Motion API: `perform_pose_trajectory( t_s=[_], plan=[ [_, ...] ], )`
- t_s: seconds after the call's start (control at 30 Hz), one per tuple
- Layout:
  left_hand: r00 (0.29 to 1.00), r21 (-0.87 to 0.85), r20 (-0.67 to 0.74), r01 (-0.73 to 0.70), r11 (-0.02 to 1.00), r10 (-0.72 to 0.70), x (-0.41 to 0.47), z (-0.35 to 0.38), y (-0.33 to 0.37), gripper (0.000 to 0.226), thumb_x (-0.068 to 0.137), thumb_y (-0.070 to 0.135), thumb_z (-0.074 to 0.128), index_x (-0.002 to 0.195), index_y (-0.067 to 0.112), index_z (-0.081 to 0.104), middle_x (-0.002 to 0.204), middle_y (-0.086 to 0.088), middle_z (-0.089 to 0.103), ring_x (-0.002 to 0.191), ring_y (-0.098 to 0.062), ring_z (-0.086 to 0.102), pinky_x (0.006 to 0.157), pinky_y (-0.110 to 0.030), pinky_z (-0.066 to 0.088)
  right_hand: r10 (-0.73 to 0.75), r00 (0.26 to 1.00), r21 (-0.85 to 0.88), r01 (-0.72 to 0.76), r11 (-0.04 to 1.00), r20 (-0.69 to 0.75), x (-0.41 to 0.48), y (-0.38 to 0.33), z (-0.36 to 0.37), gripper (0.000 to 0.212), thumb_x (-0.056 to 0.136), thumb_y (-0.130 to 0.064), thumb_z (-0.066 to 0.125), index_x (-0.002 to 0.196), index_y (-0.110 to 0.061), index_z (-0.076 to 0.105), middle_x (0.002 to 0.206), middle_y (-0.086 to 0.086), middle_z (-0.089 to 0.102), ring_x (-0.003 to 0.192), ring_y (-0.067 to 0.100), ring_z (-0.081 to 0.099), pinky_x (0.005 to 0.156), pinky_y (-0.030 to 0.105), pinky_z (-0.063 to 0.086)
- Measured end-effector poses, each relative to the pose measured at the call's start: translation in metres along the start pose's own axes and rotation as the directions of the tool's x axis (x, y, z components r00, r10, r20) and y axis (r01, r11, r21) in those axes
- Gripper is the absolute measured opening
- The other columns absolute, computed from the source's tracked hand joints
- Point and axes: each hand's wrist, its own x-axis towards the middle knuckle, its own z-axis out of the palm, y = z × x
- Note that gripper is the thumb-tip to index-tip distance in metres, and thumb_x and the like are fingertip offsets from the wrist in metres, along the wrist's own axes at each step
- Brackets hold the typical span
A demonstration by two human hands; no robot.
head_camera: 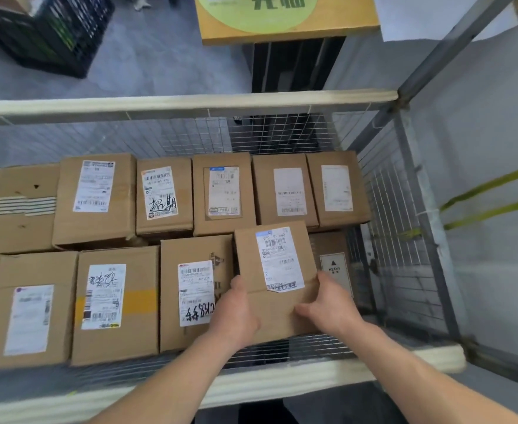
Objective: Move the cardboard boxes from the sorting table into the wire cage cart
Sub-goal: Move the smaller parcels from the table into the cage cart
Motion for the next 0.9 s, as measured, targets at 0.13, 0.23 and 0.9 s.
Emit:
perform_pose_trajectory(
  t_s=[0.13, 0.23, 0.9],
  plan=[
    [1.000, 0.041, -0.003, 0.000, 0.999, 0.000, 0.014, 0.007, -0.010, 0.055, 0.088, 0.005, 0.061, 0.134, 0.009, 0.033, 0.083, 0.006, 0.047, 0.075, -0.011, 0.054, 0.062, -0.025, 0.044, 0.005, 1.000, -0.073, -0.003, 0.997, 0.022, 0.018, 0.004, 0.011, 0.059, 0.076, -0.031, 0.082, 0.125, -0.020, 0.050, 0.116, -0.002, 0.065, 0.103, 0.021, 0.063, 0.089, 0.035, 0.054],
    [1.000, 0.040, 0.009, -0.001, 0.999, 0.000, 0.026, 0.012, -0.018, 0.055, 0.089, 0.003, 0.060, 0.136, 0.008, 0.033, 0.085, 0.005, 0.048, 0.074, -0.010, 0.052, 0.059, -0.023, 0.041, 0.014, 0.999, -0.120, -0.007, 0.993, 0.053, 0.031, 0.006, 0.020, 0.057, 0.078, -0.028, 0.081, 0.124, -0.019, 0.048, 0.114, 0.001, 0.065, 0.101, 0.022, 0.063, 0.088, 0.036, 0.054],
    [0.997, 0.073, 0.072, -0.014, 0.997, 0.008, 0.035, 0.001, -0.021, 0.073, 0.089, 0.023, 0.068, 0.152, 0.015, 0.031, 0.149, -0.006, 0.039, 0.120, -0.024, 0.054, 0.099, -0.032, 0.048, 0.041, 0.996, -0.224, -0.021, 0.974, 0.083, 0.040, -0.005, 0.030, 0.077, 0.091, -0.035, 0.068, 0.150, -0.011, 0.025, 0.117, 0.006, 0.065, 0.098, 0.024, 0.065, 0.080, 0.039, 0.058]
  ],
)
